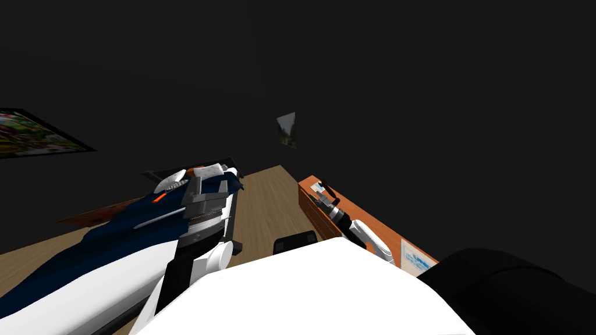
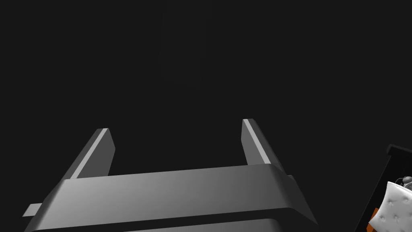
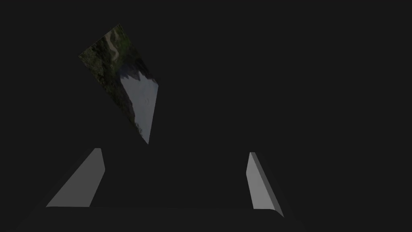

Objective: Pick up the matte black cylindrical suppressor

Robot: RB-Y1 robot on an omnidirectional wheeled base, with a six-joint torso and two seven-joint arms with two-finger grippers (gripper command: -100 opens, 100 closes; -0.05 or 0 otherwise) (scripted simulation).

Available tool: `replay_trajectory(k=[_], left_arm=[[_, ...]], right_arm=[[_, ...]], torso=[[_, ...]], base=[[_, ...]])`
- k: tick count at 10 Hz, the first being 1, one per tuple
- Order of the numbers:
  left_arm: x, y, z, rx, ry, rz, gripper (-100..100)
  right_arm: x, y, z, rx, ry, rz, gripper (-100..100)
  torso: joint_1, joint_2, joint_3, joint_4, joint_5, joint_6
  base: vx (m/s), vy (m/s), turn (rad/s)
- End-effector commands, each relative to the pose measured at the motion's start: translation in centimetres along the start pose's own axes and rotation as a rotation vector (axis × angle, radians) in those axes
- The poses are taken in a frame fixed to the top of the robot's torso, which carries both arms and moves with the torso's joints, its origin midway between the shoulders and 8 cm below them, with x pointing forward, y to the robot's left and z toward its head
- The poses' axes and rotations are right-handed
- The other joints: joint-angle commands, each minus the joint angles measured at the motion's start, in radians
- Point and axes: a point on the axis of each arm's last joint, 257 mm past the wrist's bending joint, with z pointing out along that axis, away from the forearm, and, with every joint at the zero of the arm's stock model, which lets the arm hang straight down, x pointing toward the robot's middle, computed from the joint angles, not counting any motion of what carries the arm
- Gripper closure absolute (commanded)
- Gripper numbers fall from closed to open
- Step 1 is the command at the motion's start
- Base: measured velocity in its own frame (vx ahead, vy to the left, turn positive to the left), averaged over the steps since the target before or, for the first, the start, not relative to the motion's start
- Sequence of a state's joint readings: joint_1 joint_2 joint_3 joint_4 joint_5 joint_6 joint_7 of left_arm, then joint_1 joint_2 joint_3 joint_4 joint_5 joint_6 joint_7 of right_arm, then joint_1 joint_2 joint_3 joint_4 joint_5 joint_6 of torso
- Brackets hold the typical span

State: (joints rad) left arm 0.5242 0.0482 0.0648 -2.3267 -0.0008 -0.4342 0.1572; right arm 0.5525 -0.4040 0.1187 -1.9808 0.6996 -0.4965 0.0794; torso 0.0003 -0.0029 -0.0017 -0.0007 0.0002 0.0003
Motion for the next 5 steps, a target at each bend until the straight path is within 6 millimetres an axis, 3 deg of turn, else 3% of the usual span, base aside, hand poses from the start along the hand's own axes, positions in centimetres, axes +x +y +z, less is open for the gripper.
replay_trajectory(k=[1,2,3,4,5], left_arm=[[0.0,0.0,0.0,0.0,0.0,0.0,0],[0.0,0.0,0.0,0.0,0.0,0.0,0],[0.0,0.0,0.0,0.0,0.0,0.0,0],[0.0,0.0,0.0,0.0,0.0,0.0,0],[0.0,0.0,0.0,0.0,0.0,0.0,0]], right_arm=[[3.0,-1.0,-0.6,0.016,0.081,-0.056,-100],[3.3,-1.0,-0.6,0.014,0.094,-0.08,-100],[5.6,-2.0,-1.6,0.026,0.161,-0.12,-100],[6.0,-2.0,-1.7,0.023,0.176,-0.147,-100],[8.2,-3.1,-2.8,0.033,0.244,-0.189,-100]], torso=[[0.0,0.0,0.0,0.0,0.0,0.0],[0.0,-0.001,0.0,0.0,0.0,-0.001],[0.0,0.0,0.0,0.0,0.0,0.0],[0.0,0.0,0.0,0.0,0.0,0.0],[0.0,0.0,0.0,0.0,0.0,0.0]], base=[[0.057,0.013,0.134],[0.047,0.005,0.063],[0.049,0.009,0.101],[0.047,0.005,0.075],[0.058,0.006,0.143]])
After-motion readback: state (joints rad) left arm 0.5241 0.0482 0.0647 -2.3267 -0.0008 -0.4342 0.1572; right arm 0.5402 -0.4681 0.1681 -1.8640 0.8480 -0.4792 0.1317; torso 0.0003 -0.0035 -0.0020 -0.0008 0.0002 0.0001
